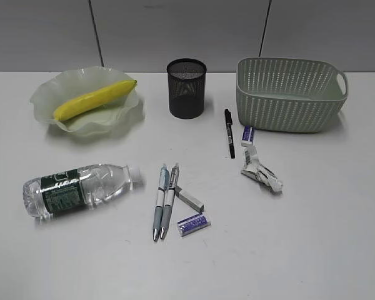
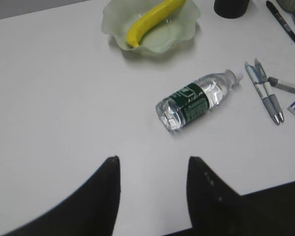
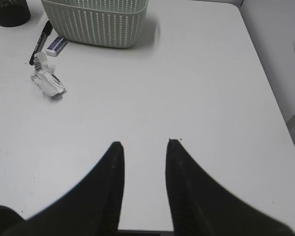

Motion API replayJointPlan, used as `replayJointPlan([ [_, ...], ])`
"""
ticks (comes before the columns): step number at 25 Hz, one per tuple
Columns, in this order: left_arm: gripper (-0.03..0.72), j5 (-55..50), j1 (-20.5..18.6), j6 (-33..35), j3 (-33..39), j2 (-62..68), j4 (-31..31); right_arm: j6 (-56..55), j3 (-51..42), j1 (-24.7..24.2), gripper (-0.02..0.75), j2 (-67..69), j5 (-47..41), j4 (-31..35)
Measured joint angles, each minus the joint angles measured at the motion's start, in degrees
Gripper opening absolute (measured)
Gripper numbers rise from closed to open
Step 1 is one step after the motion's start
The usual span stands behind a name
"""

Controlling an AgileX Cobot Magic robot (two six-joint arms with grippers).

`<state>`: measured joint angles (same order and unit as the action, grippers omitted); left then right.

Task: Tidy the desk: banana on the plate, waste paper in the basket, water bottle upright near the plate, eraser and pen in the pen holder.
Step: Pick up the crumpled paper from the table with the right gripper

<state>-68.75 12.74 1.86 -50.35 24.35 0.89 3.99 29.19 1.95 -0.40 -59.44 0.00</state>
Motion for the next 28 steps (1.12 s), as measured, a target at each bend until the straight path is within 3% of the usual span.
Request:
replayJointPlan([
  [4,0.331,2.31,0.0,0.0,11.56,-12.06,-0.89,0.0,0.0,0.0,0.244,0.0,0.0,0.0],
  [8,0.331,4.27,0.0,0.0,17.51,-20.95,-1.88,1.24,0.51,0.0,0.244,0.23,1.02,2.7],
  [17,0.328,7.86,0.0,0.0,19.5,-24.63,-2.05,21.92,7.48,1.25,0.248,26.15,8.25,13.64],
  [22,0.326,7.93,0.0,0.0,19.5,-24.63,-2.1,27.79,14.51,3.17,0.308,44.69,11.68,17.86],
  [28,0.325,7.95,0.0,0.0,19.5,-24.63,-2.1,29.31,23.74,11.65,0.363,65.44,12.55,17.98],
])
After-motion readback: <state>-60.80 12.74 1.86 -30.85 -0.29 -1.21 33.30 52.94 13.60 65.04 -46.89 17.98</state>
